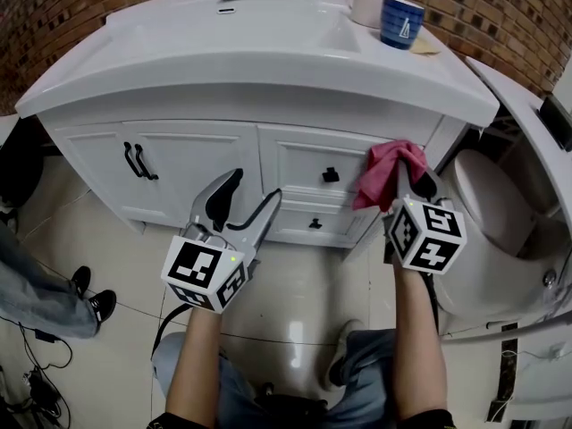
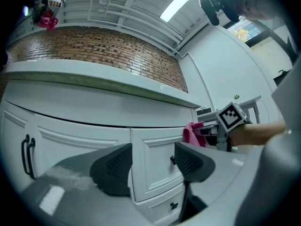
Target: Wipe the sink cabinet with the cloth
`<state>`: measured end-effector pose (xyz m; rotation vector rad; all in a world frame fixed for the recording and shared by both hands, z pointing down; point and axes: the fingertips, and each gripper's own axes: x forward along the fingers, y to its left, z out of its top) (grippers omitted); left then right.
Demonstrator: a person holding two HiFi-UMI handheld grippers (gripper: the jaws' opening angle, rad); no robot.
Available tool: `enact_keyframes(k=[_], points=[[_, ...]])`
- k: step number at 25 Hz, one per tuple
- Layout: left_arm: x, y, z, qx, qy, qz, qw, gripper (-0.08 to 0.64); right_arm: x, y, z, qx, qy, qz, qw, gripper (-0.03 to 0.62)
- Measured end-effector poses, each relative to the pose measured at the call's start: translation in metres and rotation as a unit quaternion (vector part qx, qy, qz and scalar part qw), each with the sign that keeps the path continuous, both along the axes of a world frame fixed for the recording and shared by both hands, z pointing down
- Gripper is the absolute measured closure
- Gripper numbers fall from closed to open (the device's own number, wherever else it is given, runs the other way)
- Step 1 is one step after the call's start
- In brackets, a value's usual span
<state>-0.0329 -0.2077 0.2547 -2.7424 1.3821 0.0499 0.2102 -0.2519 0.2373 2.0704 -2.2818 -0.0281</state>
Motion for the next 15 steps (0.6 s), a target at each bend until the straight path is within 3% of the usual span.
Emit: enact_keyframes(k=[3, 8, 11, 15], points=[[-0.026, -0.006, -0.003, 0.002, 0.004, -0.034, 0.9994, 0.278, -0.064, -0.002, -0.012, 0.029, -0.022, -0.083, 0.996, 0.554], [-0.074, -0.009, -0.016, 0.011, 0.032, -0.085, 0.9958, 0.278, -0.184, -0.008, -0.003, 0.035, -0.006, -0.210, 0.977, 0.554], [-0.095, -0.011, -0.020, 0.013, 0.042, -0.104, 0.9936, 0.278, -0.224, -0.016, 0.011, 0.022, 0.008, -0.235, 0.972, 0.554], [-0.110, -0.014, -0.024, 0.016, 0.050, -0.114, 0.9921, 0.278, -0.236, -0.027, 0.018, 0.015, 0.030, -0.223, 0.974, 0.554]])
